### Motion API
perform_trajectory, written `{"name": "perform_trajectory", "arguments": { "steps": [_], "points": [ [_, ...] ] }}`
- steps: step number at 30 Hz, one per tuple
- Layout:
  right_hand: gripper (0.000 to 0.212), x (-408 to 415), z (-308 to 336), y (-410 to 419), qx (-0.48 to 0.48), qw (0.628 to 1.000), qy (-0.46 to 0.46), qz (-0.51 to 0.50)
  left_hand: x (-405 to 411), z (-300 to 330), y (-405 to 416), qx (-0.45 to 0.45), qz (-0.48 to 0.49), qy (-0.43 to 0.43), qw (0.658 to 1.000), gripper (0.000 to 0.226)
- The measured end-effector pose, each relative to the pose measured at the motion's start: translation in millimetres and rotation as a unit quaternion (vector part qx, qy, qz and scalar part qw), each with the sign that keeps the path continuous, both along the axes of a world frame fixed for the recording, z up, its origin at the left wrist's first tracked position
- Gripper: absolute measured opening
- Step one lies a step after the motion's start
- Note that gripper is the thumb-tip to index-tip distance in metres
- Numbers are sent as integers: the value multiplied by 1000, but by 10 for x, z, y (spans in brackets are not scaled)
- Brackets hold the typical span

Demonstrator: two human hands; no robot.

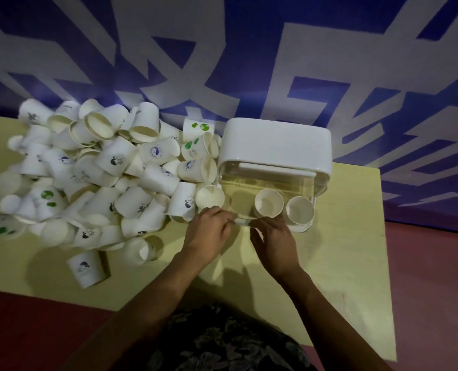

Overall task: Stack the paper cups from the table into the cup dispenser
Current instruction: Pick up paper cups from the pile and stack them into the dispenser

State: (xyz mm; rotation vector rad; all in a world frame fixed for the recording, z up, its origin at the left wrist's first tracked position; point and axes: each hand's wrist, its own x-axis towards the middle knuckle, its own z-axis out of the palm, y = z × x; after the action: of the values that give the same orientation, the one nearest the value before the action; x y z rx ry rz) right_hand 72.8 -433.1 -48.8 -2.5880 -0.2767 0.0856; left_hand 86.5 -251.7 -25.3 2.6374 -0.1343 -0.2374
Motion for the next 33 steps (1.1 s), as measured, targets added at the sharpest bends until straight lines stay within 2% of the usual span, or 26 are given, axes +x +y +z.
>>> {"name": "perform_trajectory", "arguments": {
  "steps": [3, 9, 14, 17, 20, 25, 30, 33],
  "points": [
    [17, -141, -52, 408, -5, 997, 47, 61, -236, -25, 450, 24, 57, 8, 998, 15],
    [25, -463, -82, 1285, 3, 984, 121, 133, -695, -126, 1460, 42, 148, 32, 988, 22],
    [29, -722, -155, 1994, -3, 980, 136, 147, -1020, -233, 2322, 79, 195, 45, 977, 22],
    [39, -865, -223, 2351, -19, 979, 138, 150, -1171, -344, 2782, 91, 221, 64, 969, 30],
    [48, -963, -320, 2602, -40, 981, 137, 135, -1261, -470, 3078, 77, 217, 108, 967, 34],
    [45, -1105, -431, 2851, -69, 982, 161, 68, -1292, -634, 3336, -19, 168, 151, 974, 43],
    [23, -1223, -335, 2868, -43, 993, 105, -31, -1256, -596, 3370, -54, 120, 146, 981, 40],
    [9, -1254, -204, 2799, -25, 994, 72, -76, -1235, -427, 3294, -76, 83, 98, 989, 38]
  ]
}}
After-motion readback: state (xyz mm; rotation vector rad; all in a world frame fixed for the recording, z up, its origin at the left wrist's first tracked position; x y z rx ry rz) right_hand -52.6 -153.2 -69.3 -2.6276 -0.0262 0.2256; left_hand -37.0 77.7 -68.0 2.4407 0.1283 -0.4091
